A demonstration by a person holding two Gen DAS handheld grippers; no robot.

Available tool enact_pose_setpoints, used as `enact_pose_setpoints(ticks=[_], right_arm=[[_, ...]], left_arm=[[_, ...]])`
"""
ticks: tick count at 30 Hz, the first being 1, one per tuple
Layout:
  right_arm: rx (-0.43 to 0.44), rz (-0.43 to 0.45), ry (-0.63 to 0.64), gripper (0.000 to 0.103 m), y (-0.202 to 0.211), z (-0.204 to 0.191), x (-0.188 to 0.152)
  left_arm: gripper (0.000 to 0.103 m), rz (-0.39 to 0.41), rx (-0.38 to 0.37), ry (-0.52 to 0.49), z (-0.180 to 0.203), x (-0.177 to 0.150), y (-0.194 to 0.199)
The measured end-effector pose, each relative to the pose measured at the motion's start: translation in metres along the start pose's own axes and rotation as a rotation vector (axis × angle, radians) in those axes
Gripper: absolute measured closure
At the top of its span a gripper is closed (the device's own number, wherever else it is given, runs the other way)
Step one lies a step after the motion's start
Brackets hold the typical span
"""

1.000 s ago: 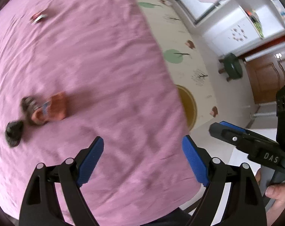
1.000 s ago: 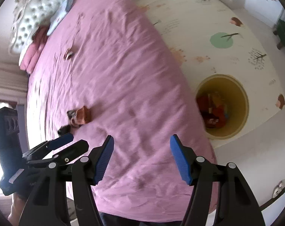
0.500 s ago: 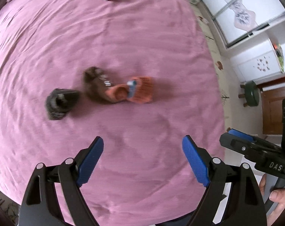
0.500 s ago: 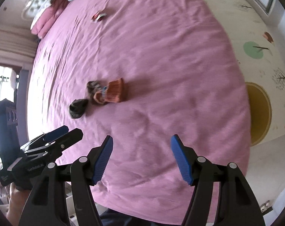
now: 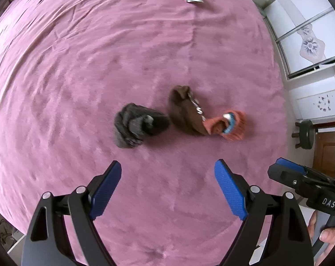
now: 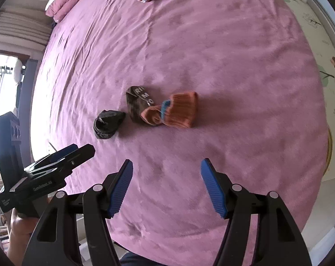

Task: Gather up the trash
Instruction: 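Move both tools back toward the black and brown socks on the bed, then grasp the black sock with the left tool while the right tool grasps the brown sock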

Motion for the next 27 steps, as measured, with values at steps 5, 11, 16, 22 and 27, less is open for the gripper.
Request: enact_pose_setpoints(ticks=[5,11,16,22,27], right_arm=[[-0.007,-0.026,0.024,0.041,-0.014,-0.014,0.014],[-0.011,-0.053,0.052,0.041,-0.034,-0.028,0.034],[-0.021,-0.075,0.075,0.040,-0.053,-0.039,0.051],[-0.022,-0.104,0.093,0.040,-0.073,-0.047,0.070],[-0.019,-0.122,0.104,0.040,-0.084,-0.052,0.082]], left_arm=[[0.016,-0.005,0.012,0.019,-0.016,0.012,-0.010],[0.016,-0.025,0.008,0.036,-0.036,0.028,-0.026],[0.016,-0.046,0.010,0.043,-0.048,0.041,-0.043],[0.016,-0.071,-0.003,0.071,-0.055,0.051,-0.063],[0.021,-0.084,-0.013,0.087,-0.057,0.054,-0.076]])
Point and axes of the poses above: each gripper's, at about its wrist camera, not at the fingertips, and y roughly against the way its jaws point, z to its right, x to its top, the point moved 7 cm from there along -y, roughly the way its jaws point, and after that the axes turned 3 degrees about -y, right-handed, at the moved point
